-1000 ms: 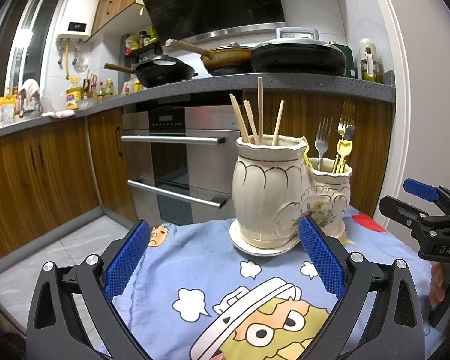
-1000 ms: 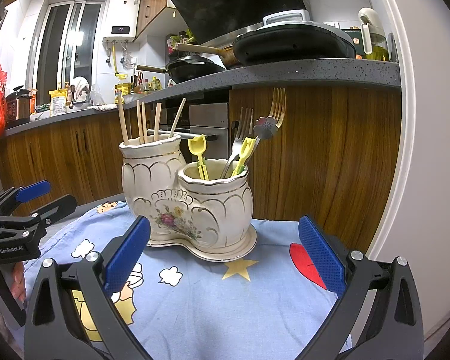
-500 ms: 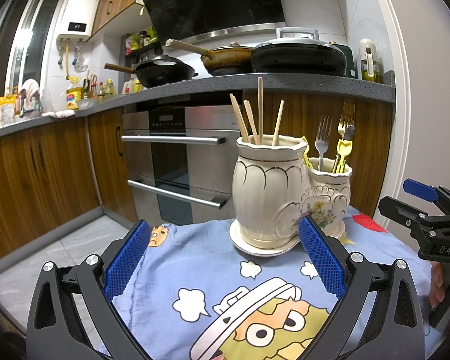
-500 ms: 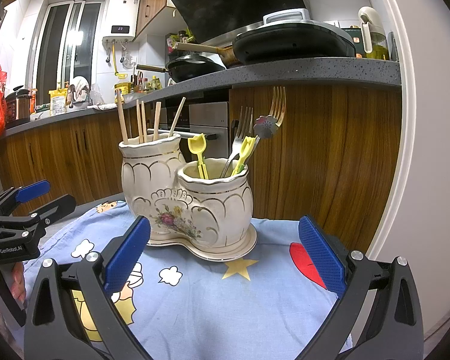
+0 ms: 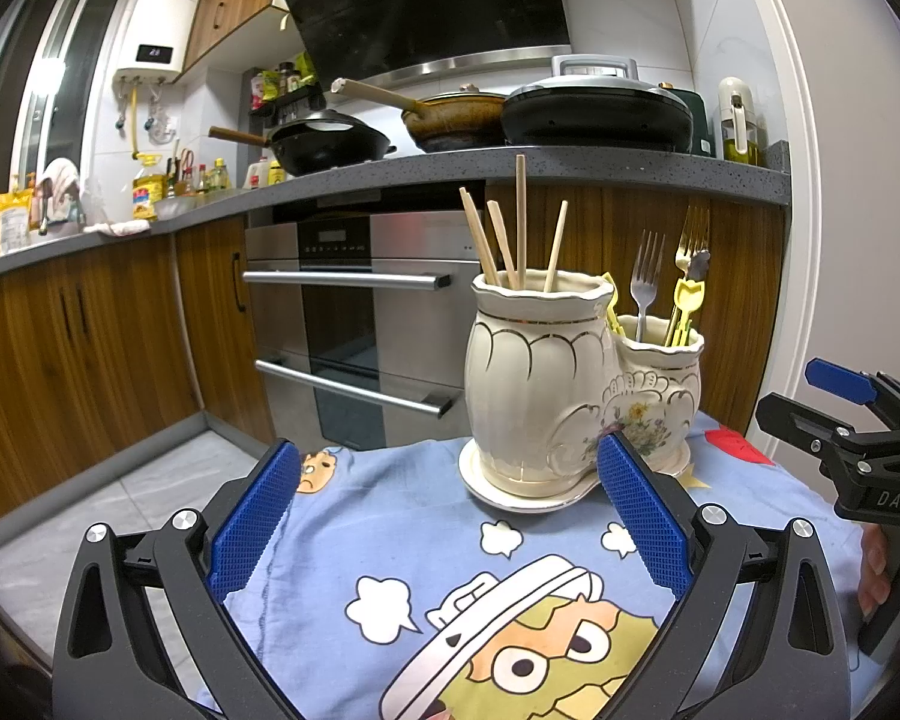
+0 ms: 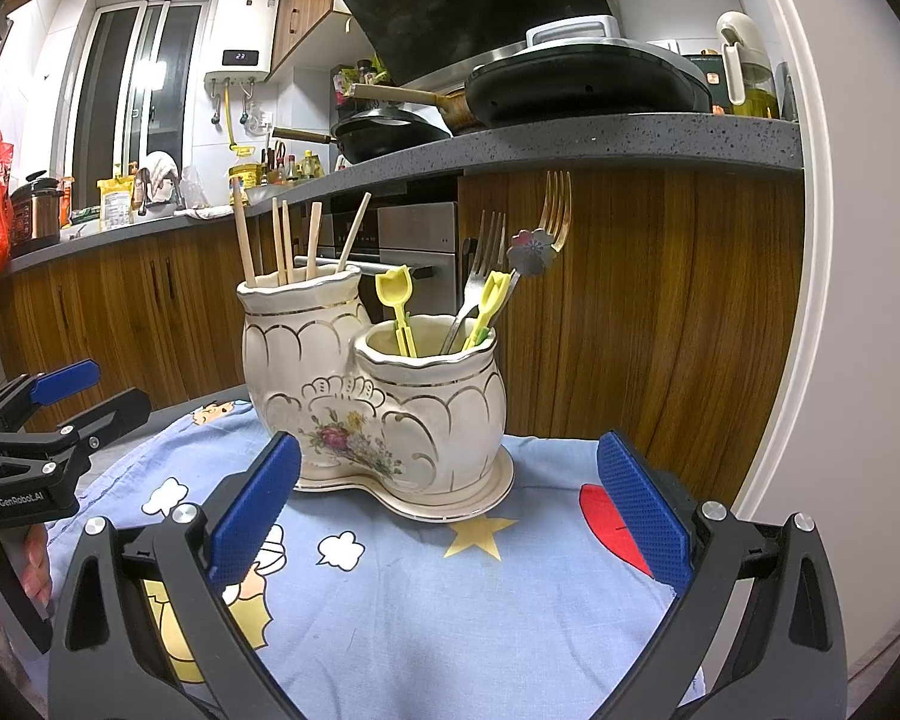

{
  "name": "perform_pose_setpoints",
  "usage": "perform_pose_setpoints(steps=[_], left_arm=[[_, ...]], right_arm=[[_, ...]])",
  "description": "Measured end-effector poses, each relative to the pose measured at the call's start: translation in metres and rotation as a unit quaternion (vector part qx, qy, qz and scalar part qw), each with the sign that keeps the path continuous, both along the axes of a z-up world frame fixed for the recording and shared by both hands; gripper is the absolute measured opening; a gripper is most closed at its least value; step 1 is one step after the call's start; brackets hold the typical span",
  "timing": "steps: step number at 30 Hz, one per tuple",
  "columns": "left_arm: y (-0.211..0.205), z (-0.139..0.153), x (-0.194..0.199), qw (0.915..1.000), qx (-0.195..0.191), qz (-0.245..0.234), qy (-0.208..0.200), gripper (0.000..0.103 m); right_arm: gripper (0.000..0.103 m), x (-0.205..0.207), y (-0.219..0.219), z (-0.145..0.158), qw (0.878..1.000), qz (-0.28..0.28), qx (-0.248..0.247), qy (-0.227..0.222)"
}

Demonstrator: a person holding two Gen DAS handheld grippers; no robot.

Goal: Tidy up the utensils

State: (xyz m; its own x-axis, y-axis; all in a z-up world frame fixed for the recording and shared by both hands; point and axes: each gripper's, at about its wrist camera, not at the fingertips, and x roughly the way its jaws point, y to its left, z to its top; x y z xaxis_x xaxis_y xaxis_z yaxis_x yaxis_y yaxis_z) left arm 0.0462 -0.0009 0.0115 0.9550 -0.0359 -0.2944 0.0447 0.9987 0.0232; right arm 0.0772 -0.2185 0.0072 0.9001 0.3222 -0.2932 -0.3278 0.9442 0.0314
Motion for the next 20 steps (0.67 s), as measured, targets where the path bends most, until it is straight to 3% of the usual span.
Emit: perform_pose_setpoints(steps=[20], left_arm=[[0.0003, -0.0001, 0.0014, 1.0000, 0.000, 0.007, 0.004, 0.098]], right_arm=[[0.098, -0.0008, -0.0003, -0.0001, 1.000, -0.002, 0.000, 0.007]])
